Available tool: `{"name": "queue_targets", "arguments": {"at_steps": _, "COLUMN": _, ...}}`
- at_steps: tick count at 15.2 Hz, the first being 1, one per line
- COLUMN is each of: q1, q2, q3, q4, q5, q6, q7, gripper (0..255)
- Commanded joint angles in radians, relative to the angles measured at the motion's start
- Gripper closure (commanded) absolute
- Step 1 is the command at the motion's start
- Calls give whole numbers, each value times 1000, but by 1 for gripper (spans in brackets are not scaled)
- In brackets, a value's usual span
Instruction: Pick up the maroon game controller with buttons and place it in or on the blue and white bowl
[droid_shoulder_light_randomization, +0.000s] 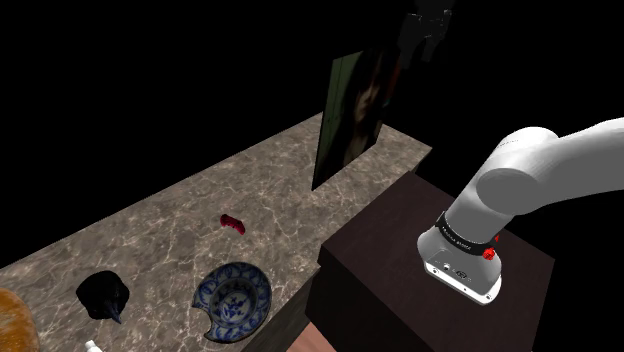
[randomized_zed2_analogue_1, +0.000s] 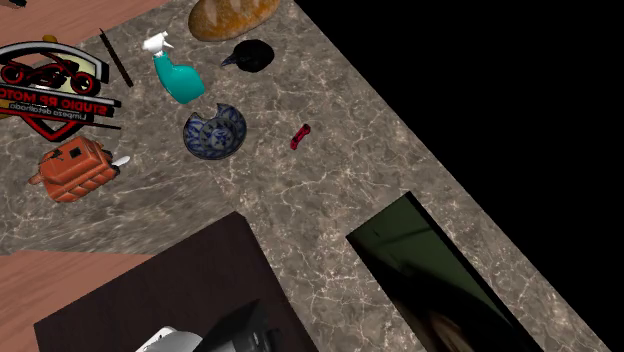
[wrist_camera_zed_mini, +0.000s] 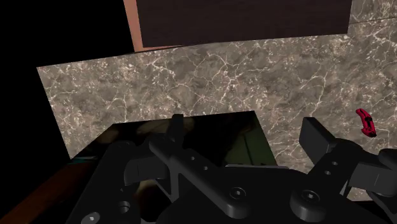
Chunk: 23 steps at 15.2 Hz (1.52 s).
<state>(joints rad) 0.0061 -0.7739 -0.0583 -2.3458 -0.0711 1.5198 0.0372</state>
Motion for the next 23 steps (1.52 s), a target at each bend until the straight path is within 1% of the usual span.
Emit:
{"name": "queue_targets", "arguments": {"at_steps": 1, "q1": 0, "q2": 0, "q3": 0, "q4": 0, "q5": 0, "q6": 0, "q7": 0, "gripper": 0}}
{"name": "queue_targets", "arguments": {"at_steps": 7, "q1": 49, "q2": 94, "q3": 42, "q4": -90, "q5": 42, "q6": 185, "q7": 16, "gripper": 0}}
{"name": "queue_targets", "arguments": {"at_steps": 12, "q1": 91, "q2": 205, "q3": 80, "q4": -133, "q5": 74, "q6": 342, "q7": 26, "gripper": 0}}
{"name": "queue_targets", "arguments": {"at_steps": 17, "q1": 132, "q2": 343, "q3": 120, "q4": -146, "q5": 99, "q6": 495, "q7": 34, "gripper": 0}}
{"name": "queue_targets", "arguments": {"at_steps": 23, "q1": 174, "q2": 534, "q3": 168, "q4": -120, "q5": 117, "q6": 666, "q7": 46, "gripper": 0}}
